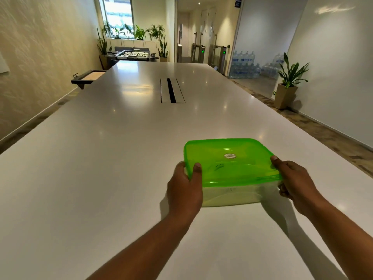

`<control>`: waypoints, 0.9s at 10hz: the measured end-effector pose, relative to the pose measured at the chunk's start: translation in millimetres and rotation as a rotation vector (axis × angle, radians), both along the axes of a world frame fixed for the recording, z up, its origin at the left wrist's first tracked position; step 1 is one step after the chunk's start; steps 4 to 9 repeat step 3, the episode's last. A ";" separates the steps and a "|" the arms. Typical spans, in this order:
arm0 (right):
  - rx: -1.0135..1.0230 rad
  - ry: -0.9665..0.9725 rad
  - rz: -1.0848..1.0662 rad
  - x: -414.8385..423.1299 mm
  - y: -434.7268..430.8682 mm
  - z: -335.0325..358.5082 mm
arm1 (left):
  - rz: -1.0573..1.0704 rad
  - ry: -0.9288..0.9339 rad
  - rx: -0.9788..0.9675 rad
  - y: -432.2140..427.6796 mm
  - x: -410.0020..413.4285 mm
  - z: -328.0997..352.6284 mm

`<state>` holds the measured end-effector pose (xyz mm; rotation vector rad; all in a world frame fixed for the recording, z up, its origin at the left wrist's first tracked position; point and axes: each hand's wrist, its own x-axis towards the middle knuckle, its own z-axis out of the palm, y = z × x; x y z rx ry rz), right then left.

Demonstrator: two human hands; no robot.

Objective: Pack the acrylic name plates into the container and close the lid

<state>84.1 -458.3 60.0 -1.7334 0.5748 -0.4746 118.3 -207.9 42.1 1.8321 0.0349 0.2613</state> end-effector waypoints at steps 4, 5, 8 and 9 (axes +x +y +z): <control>-0.263 0.058 -0.359 -10.2 -15.0 4.5 | -0.397 0.081 0.054 23.0 7.4 3.1; -0.263 0.058 -0.359 -10.2 -15.0 4.5 | -0.397 0.081 0.054 23.0 7.4 3.1; -0.263 0.058 -0.359 -10.2 -15.0 4.5 | -0.397 0.081 0.054 23.0 7.4 3.1; -0.263 0.058 -0.359 -10.2 -15.0 4.5 | -0.397 0.081 0.054 23.0 7.4 3.1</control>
